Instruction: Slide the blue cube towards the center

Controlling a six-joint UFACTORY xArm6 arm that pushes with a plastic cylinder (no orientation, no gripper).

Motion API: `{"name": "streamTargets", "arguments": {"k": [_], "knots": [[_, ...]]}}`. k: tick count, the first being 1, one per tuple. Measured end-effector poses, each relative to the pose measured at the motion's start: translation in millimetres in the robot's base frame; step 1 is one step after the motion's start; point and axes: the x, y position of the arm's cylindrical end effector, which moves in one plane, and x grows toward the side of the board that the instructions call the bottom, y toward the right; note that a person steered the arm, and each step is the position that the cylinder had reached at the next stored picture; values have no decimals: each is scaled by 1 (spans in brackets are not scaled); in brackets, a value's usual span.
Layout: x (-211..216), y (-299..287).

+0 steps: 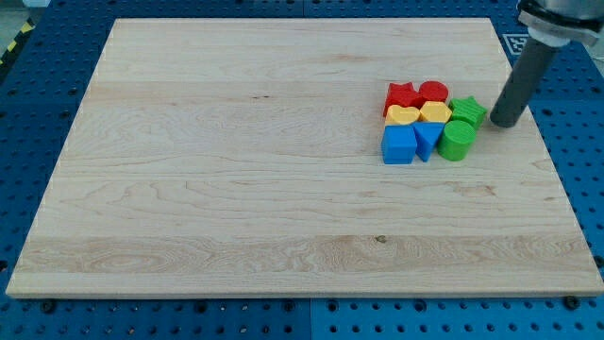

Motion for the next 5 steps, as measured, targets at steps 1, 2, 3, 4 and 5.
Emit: {"name": "streamTargets", "arguments": {"k": [1, 2, 3, 4, 5], "knots": [[32, -4], [38, -36], [38, -62], [39, -86], [51, -109]]}}
